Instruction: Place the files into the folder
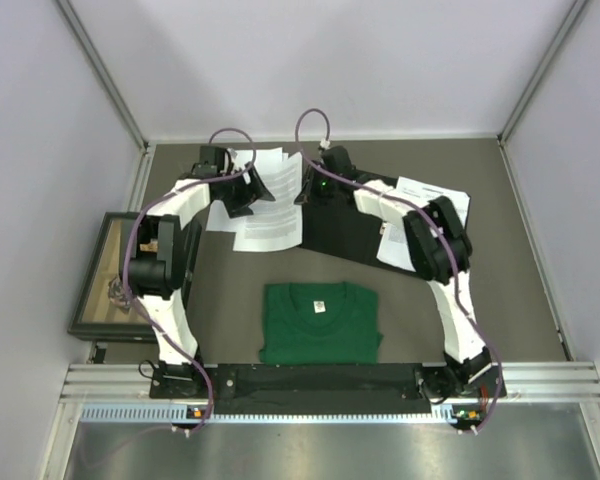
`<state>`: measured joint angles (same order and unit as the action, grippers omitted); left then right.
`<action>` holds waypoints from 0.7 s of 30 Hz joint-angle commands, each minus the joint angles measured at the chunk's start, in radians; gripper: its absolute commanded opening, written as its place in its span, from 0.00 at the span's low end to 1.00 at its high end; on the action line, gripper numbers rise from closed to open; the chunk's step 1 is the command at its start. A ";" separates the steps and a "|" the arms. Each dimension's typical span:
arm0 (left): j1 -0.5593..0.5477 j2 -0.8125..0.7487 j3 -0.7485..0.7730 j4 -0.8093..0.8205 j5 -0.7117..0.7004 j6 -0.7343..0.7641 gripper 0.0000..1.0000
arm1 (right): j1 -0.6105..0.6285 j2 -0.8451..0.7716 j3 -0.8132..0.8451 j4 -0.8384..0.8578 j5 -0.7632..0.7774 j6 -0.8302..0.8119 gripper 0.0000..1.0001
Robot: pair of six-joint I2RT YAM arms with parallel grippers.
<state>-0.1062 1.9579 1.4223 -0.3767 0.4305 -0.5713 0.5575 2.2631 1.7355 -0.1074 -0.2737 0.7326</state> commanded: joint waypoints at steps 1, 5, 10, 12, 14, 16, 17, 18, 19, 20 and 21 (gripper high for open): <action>-0.030 -0.129 0.073 0.031 0.031 -0.028 0.84 | -0.126 -0.328 -0.074 -0.213 -0.033 -0.140 0.00; -0.102 -0.122 0.081 0.084 0.034 -0.074 0.84 | -0.305 -0.539 -0.282 -0.329 -0.103 -0.234 0.00; -0.226 -0.021 0.081 0.165 0.071 -0.160 0.83 | -0.500 -0.721 -0.470 -0.518 -0.066 -0.436 0.00; -0.260 0.038 0.108 0.188 0.083 -0.179 0.83 | -0.600 -0.799 -0.530 -0.522 -0.033 -0.467 0.00; -0.306 0.096 0.159 0.182 0.079 -0.182 0.83 | -0.651 -0.844 -0.599 -0.540 0.014 -0.496 0.00; -0.338 0.140 0.202 0.148 0.071 -0.159 0.82 | -0.705 -0.893 -0.643 -0.551 0.057 -0.519 0.00; -0.346 0.183 0.240 0.125 0.064 -0.150 0.82 | -0.725 -0.904 -0.657 -0.542 0.048 -0.521 0.00; -0.349 0.200 0.253 0.095 0.056 -0.139 0.82 | -0.766 -0.916 -0.680 -0.534 0.038 -0.524 0.00; -0.354 0.214 0.257 0.091 0.057 -0.139 0.82 | -0.777 -0.918 -0.688 -0.523 0.028 -0.532 0.00; -0.354 0.235 0.257 0.093 0.059 -0.142 0.82 | -0.784 -0.916 -0.691 -0.520 0.033 -0.538 0.00; -0.355 0.245 0.259 0.093 0.063 -0.145 0.82 | -0.794 -0.907 -0.691 -0.515 0.033 -0.541 0.00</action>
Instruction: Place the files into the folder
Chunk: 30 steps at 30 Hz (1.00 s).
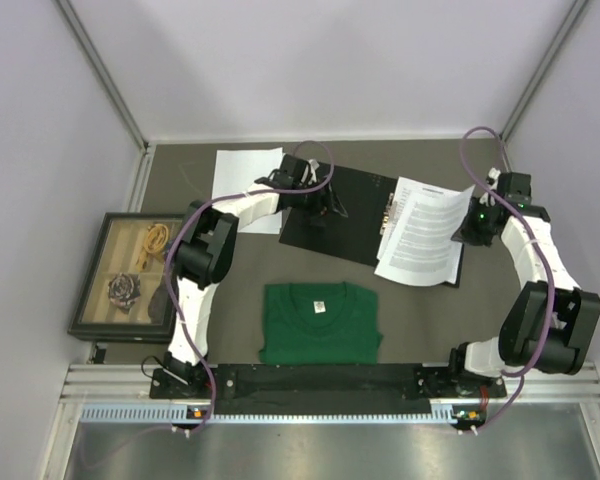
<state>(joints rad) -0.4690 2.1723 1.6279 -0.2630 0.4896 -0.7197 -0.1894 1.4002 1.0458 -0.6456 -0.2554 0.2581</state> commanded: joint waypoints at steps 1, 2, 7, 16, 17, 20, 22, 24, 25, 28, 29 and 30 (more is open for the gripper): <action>0.007 0.037 0.053 -0.021 0.004 0.003 0.82 | -0.057 -0.040 -0.001 0.030 0.004 -0.078 0.00; 0.009 0.047 0.053 -0.022 0.004 0.003 0.82 | -0.059 -0.033 -0.001 0.043 -0.002 -0.085 0.00; 0.007 0.063 0.052 -0.022 -0.009 0.006 0.82 | -0.065 0.015 0.008 0.101 -0.045 -0.103 0.00; 0.007 0.073 0.052 -0.039 -0.020 0.029 0.82 | -0.065 0.124 0.083 0.166 -0.145 -0.091 0.00; 0.007 0.076 0.050 -0.042 -0.017 0.029 0.81 | -0.065 0.135 0.092 0.166 -0.151 -0.088 0.00; 0.007 0.081 0.047 -0.042 -0.014 0.029 0.82 | -0.065 0.167 0.123 0.170 -0.160 -0.077 0.00; 0.007 0.081 0.046 -0.042 -0.013 0.032 0.81 | -0.065 0.178 0.132 0.173 -0.157 -0.072 0.00; 0.007 0.081 0.046 -0.045 -0.016 0.039 0.82 | -0.065 0.193 0.148 0.167 -0.148 -0.069 0.00; 0.007 0.080 0.047 -0.047 -0.016 0.039 0.82 | -0.065 0.200 0.154 0.166 -0.151 -0.066 0.00; 0.007 0.080 0.053 -0.051 -0.016 0.043 0.82 | -0.065 0.217 0.160 0.179 -0.169 -0.056 0.00; 0.007 0.081 0.056 -0.053 -0.016 0.045 0.82 | -0.065 0.221 0.166 0.181 -0.173 -0.056 0.00; 0.007 0.081 0.058 -0.058 -0.017 0.046 0.81 | -0.065 0.226 0.168 0.178 -0.176 -0.057 0.00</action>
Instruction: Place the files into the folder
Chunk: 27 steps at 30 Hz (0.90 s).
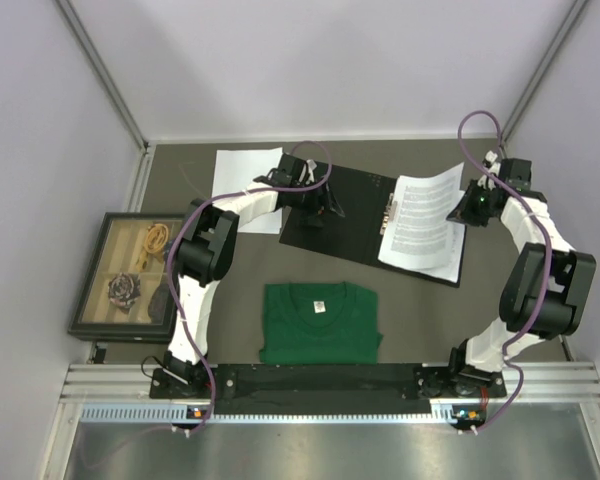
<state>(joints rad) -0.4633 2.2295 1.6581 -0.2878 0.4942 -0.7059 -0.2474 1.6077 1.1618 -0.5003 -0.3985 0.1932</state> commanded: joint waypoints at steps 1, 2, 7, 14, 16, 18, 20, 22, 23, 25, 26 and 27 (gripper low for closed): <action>0.002 0.022 0.029 -0.034 -0.026 0.036 0.81 | -0.006 0.026 0.055 0.029 -0.033 0.005 0.00; 0.002 0.022 0.029 -0.036 -0.026 0.037 0.81 | -0.007 0.029 0.056 0.028 -0.034 0.002 0.00; 0.002 0.022 0.026 -0.037 -0.028 0.040 0.81 | -0.007 0.041 0.056 0.032 -0.057 -0.012 0.00; 0.002 0.019 0.046 -0.042 -0.008 0.057 0.84 | -0.007 0.066 0.056 0.037 -0.046 -0.015 0.01; 0.002 0.010 0.072 -0.059 -0.006 0.071 0.85 | -0.007 0.073 0.058 0.034 -0.033 -0.012 0.04; 0.003 0.002 0.089 -0.070 0.009 0.074 0.86 | -0.007 0.075 0.058 0.034 -0.022 -0.012 0.10; 0.003 -0.011 0.120 -0.083 0.021 0.075 0.86 | -0.007 0.080 0.065 0.026 0.006 -0.011 0.17; 0.008 -0.036 0.147 -0.111 0.047 0.088 0.86 | -0.003 0.087 0.088 -0.039 0.135 0.000 0.28; 0.012 -0.053 0.146 -0.113 0.052 0.094 0.86 | -0.001 0.090 0.120 -0.070 0.189 0.003 0.31; 0.034 -0.126 0.108 -0.102 0.049 0.102 0.86 | 0.006 0.081 0.145 -0.135 0.346 0.000 0.42; 0.044 -0.155 0.085 -0.093 0.050 0.102 0.87 | 0.010 0.072 0.162 -0.148 0.392 -0.003 0.46; 0.073 -0.184 0.057 -0.080 0.053 0.097 0.86 | 0.011 0.061 0.165 -0.152 0.465 -0.008 0.52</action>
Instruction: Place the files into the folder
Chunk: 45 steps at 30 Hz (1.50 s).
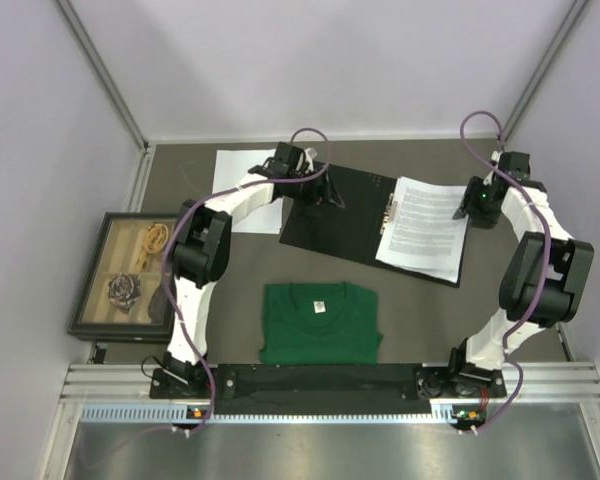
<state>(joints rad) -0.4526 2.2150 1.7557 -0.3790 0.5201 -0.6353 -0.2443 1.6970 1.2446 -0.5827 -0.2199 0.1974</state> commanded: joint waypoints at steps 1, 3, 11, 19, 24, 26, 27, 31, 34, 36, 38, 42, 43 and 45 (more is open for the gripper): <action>0.081 -0.228 -0.100 0.028 0.032 0.022 0.87 | 0.014 -0.042 0.085 -0.068 0.307 -0.012 0.55; 0.149 -0.282 -0.165 0.075 0.058 -0.003 0.87 | 0.045 -0.068 0.102 -0.065 0.361 -0.016 0.60; 0.406 -0.396 -0.375 0.124 0.008 -0.040 0.85 | 0.341 -0.002 0.234 0.079 0.288 0.107 0.63; 0.483 -0.269 -0.328 0.134 0.001 -0.037 0.81 | 0.691 0.364 0.508 0.379 -0.011 0.428 0.60; 0.488 -0.216 -0.323 0.123 0.005 -0.023 0.81 | 0.783 0.562 0.677 0.467 -0.079 0.494 0.57; 0.492 -0.201 -0.325 0.112 0.000 -0.023 0.80 | 0.809 0.654 0.755 0.466 -0.087 0.504 0.57; 0.494 -0.189 -0.331 0.109 0.001 -0.026 0.80 | 0.813 0.679 0.780 0.463 -0.093 0.511 0.56; 0.497 -0.182 -0.366 0.126 0.001 -0.056 0.79 | 0.835 0.756 0.803 0.558 -0.070 0.527 0.56; 0.497 -0.186 -0.389 0.135 0.003 -0.066 0.78 | 0.833 0.812 0.843 0.601 -0.061 0.534 0.57; 0.497 -0.187 -0.398 0.131 0.008 -0.070 0.78 | 0.835 0.852 0.875 0.601 -0.050 0.542 0.58; 0.497 -0.195 -0.412 0.134 0.006 -0.073 0.78 | 0.835 0.872 0.904 0.601 -0.029 0.565 0.59; 0.497 -0.196 -0.420 0.135 0.006 -0.073 0.78 | 0.833 0.915 0.940 0.586 -0.006 0.588 0.59; 0.497 -0.196 -0.418 0.135 0.006 -0.073 0.78 | 0.832 0.920 0.946 0.589 -0.003 0.594 0.60; 0.497 -0.196 -0.418 0.135 0.004 -0.073 0.78 | 0.832 0.929 0.951 0.601 0.005 0.603 0.60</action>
<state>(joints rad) 0.0391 2.0335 1.3537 -0.2607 0.5205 -0.7090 0.5865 2.5954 2.1361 -0.0345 -0.2481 0.7685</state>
